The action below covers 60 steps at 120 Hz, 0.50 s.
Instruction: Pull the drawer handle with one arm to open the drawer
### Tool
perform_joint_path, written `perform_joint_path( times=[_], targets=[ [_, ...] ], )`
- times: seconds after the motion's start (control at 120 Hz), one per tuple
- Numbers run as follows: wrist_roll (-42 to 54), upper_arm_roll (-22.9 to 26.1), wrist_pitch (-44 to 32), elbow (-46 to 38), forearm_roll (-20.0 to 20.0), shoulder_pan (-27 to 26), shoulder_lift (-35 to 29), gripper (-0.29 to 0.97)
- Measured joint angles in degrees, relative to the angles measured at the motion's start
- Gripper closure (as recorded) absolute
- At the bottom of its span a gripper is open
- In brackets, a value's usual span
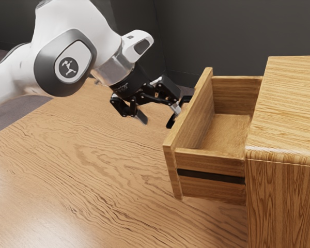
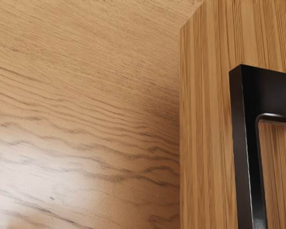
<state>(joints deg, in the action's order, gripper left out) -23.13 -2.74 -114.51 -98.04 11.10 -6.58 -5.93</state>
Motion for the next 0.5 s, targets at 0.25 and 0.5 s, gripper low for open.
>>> perform_joint_path(
  times=[0.25,0.5],
  targets=[
    [-0.11,0.23,2.46,2.02,-3.33,-0.07,-9.01,0.0],
    [1.6,3.96,22.05,12.74,-15.17,-2.11,-1.94,0.0]
  ],
)
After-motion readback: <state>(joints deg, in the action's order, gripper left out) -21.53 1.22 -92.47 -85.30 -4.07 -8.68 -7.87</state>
